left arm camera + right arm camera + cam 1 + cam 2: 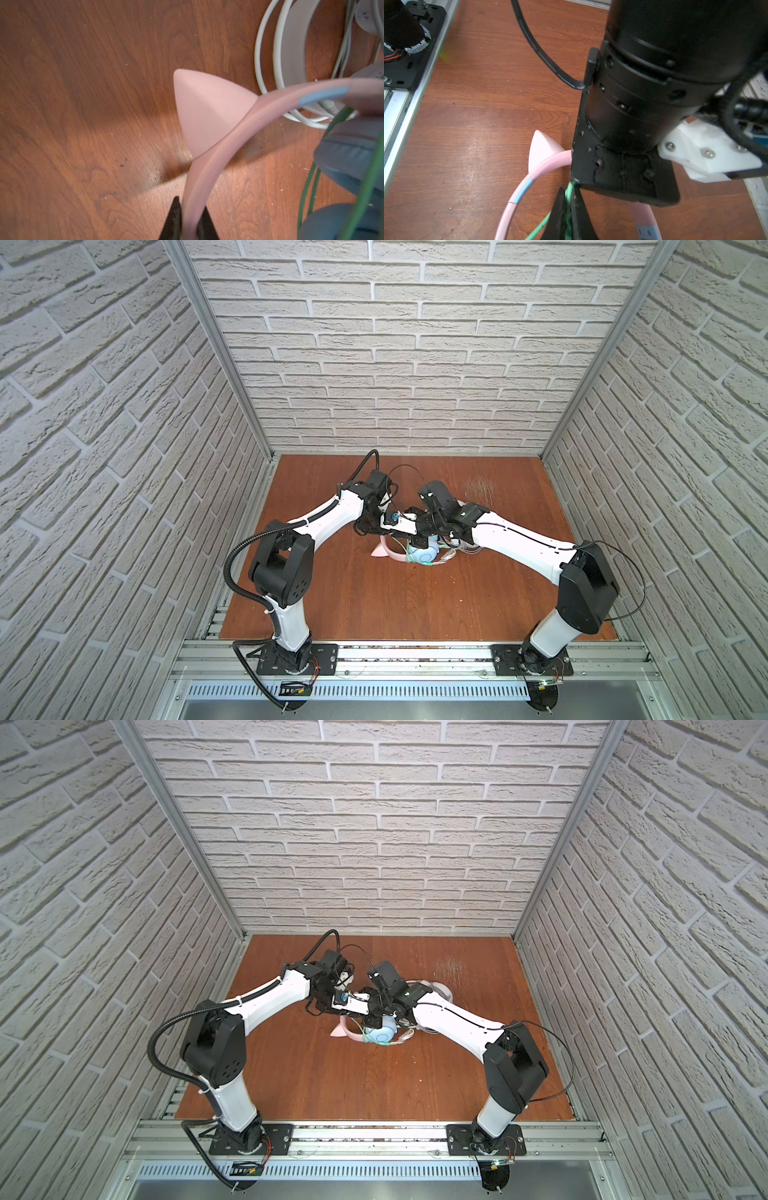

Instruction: Wrap the headphones

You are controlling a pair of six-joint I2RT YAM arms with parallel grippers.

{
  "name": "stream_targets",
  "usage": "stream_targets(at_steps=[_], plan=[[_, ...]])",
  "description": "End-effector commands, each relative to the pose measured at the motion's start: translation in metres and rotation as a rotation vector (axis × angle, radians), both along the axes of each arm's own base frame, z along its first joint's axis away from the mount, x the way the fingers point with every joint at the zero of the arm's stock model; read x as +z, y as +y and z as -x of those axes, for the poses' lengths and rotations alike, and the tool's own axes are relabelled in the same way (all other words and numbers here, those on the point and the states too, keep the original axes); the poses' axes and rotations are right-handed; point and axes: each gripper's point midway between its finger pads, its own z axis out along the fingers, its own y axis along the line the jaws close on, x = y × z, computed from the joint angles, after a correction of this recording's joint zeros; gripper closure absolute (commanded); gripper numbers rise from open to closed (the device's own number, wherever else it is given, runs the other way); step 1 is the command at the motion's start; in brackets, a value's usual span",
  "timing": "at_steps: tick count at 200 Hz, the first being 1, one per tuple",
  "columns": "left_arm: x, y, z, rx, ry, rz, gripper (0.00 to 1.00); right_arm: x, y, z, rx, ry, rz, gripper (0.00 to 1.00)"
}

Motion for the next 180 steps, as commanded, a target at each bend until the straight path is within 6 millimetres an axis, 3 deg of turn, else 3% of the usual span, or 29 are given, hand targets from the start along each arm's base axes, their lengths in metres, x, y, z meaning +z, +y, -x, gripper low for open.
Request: stream_targets(at_steps=[1,39,75,133,180], plan=[[0.032,-0.023,-0.007,-0.039,-0.077,0.121,1.00,0.027,0.024,0.000,0.067,-0.044,-0.132,0.95],[0.044,-0.022,-0.004,-0.059,-0.107,0.138,1.00,0.004,0.016,-0.006,0.007,0.005,-0.054,0.95],[0.052,-0.016,-0.002,-0.060,-0.123,0.128,1.00,-0.015,-0.003,-0.015,-0.054,0.057,0.033,0.95],[0.052,-0.001,0.000,-0.030,-0.115,0.099,1.00,-0.026,-0.035,-0.032,-0.171,0.078,0.142,0.95],[0.056,0.004,0.000,-0.010,-0.110,0.093,1.00,-0.042,-0.044,-0.036,-0.203,0.136,0.246,0.85]])
